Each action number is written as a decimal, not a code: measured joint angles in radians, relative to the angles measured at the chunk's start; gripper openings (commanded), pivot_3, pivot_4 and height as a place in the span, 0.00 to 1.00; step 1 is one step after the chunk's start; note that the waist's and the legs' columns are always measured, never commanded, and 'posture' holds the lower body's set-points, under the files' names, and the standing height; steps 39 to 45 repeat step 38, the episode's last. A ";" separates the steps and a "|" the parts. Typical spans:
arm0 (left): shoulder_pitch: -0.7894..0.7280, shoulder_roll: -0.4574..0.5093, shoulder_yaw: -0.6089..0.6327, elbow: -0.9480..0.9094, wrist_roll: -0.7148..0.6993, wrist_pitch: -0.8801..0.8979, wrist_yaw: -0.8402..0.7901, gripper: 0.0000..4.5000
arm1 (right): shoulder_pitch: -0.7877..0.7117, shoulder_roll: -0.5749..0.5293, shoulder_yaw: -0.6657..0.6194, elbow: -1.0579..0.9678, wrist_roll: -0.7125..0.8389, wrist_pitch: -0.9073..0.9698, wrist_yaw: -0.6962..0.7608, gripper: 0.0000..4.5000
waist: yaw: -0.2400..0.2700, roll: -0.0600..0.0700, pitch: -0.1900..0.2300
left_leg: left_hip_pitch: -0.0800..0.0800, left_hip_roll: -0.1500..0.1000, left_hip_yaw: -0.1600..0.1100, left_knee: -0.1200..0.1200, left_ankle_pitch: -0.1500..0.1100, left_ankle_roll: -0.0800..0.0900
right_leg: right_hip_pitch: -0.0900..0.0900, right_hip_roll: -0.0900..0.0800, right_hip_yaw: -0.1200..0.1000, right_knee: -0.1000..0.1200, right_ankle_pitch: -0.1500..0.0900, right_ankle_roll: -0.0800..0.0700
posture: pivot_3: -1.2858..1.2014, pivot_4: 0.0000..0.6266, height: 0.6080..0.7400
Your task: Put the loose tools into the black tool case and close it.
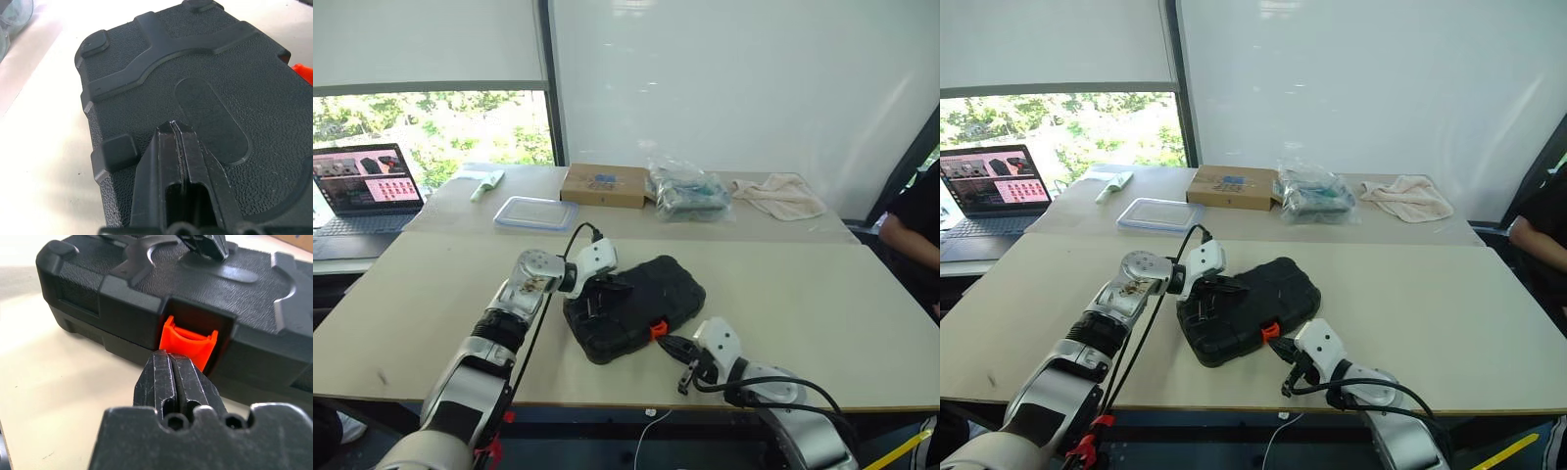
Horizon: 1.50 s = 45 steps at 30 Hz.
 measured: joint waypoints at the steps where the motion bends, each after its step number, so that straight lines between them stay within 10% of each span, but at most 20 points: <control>1: 0.001 0.000 0.000 0.000 0.000 0.001 0.000 0.00 | 0.000 0.002 0.000 0.001 0.000 0.000 0.000 0.02 | 0.000 0.000 0.000 | 0.000 0.000 0.000 0.000 0.000 0.000 | 0.000 0.000 0.000 0.000 0.000 0.000 | 0.52 0.24 1.00; 20: 0.103 0.022 0.112 -0.052 -0.121 -0.056 -0.047 0.06 | 0.031 -0.077 -0.105 -0.036 0.053 -0.075 0.067 0.01 | -0.005 0.002 0.000 | 0.000 0.001 0.001 -0.002 -0.001 -0.001 | -0.002 0.000 0.001 0.000 0.000 -0.001 | 0.52 0.24 1.00; 33: 0.653 0.376 0.462 -0.354 -0.288 0.013 -0.038 1.00 | 0.257 -0.333 -0.415 -0.025 0.166 -0.246 0.296 0.92 | 0.006 0.001 0.005 | -0.001 0.000 0.003 -0.011 -0.001 -0.003 | -0.007 -0.003 0.000 -0.003 -0.003 -0.001 | 0.52 0.24 1.00; 45: 0.853 0.386 0.538 -0.471 -0.319 -0.025 -0.017 1.00 | 0.261 -0.372 -0.464 0.105 0.244 -0.342 0.457 0.99 | 0.031 0.001 0.006 | -0.006 0.000 0.002 -0.010 -0.002 -0.003 | -0.011 -0.007 -0.002 -0.003 -0.005 -0.004 | 0.52 0.24 1.00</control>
